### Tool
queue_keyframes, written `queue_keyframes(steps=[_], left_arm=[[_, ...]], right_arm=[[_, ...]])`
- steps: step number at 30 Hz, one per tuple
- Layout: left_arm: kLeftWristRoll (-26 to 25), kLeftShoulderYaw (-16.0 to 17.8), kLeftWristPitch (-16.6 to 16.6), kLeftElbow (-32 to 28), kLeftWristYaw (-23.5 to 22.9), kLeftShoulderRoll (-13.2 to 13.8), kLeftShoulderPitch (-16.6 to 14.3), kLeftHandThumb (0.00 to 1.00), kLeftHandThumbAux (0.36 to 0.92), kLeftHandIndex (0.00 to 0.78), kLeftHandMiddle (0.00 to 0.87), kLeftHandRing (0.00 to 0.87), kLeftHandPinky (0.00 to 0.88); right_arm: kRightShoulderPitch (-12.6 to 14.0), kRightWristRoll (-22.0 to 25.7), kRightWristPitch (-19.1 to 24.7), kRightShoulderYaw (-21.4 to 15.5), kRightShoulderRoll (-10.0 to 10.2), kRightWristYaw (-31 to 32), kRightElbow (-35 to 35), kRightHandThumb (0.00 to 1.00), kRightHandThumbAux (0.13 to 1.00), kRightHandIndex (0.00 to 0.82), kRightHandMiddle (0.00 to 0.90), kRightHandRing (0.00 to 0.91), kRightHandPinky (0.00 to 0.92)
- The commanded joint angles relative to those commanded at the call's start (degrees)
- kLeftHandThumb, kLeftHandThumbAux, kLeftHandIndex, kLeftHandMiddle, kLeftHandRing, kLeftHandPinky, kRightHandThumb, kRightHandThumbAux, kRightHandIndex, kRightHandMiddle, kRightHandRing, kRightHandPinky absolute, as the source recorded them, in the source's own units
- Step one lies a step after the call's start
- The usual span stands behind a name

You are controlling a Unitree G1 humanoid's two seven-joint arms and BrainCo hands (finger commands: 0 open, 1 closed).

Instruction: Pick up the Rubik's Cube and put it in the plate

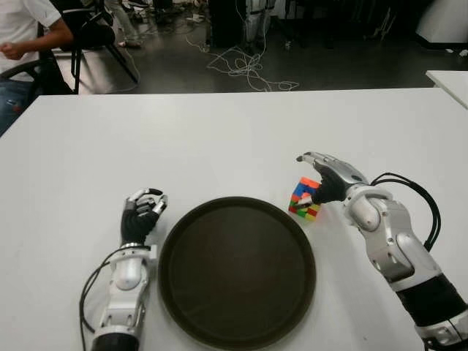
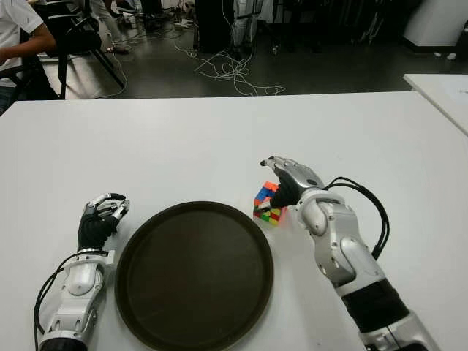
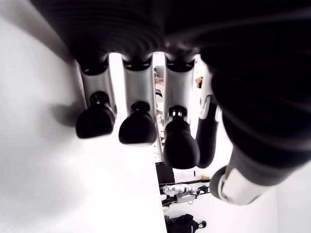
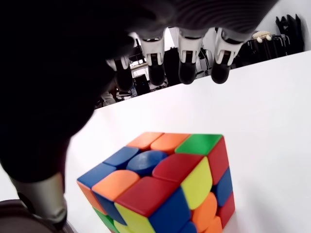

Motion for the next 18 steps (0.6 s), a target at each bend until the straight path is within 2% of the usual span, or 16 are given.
queue_keyframes(steps=[10,18], left_arm=[[-0.3,0.2,1.0,-0.8,0.4,-0.4,0.2,0.707,0.707,0.444,0.805,0.816,0.792],[0.1,-0.1,0.0,-0.1,-0.1,0.3,0.1,0.707,0.706,0.444,0.805,0.817,0.791]], right_arm=[[0.2,-1.0,1.2,1.0,0.2,-0.1,-0.1,0.0,0.789,0.0,0.0,0.0,0.001],[0.8,-0.3,1.3,1.1,0.7,-0.8,0.2,0.0,0.771,0.0,0.0,0.0,0.0]])
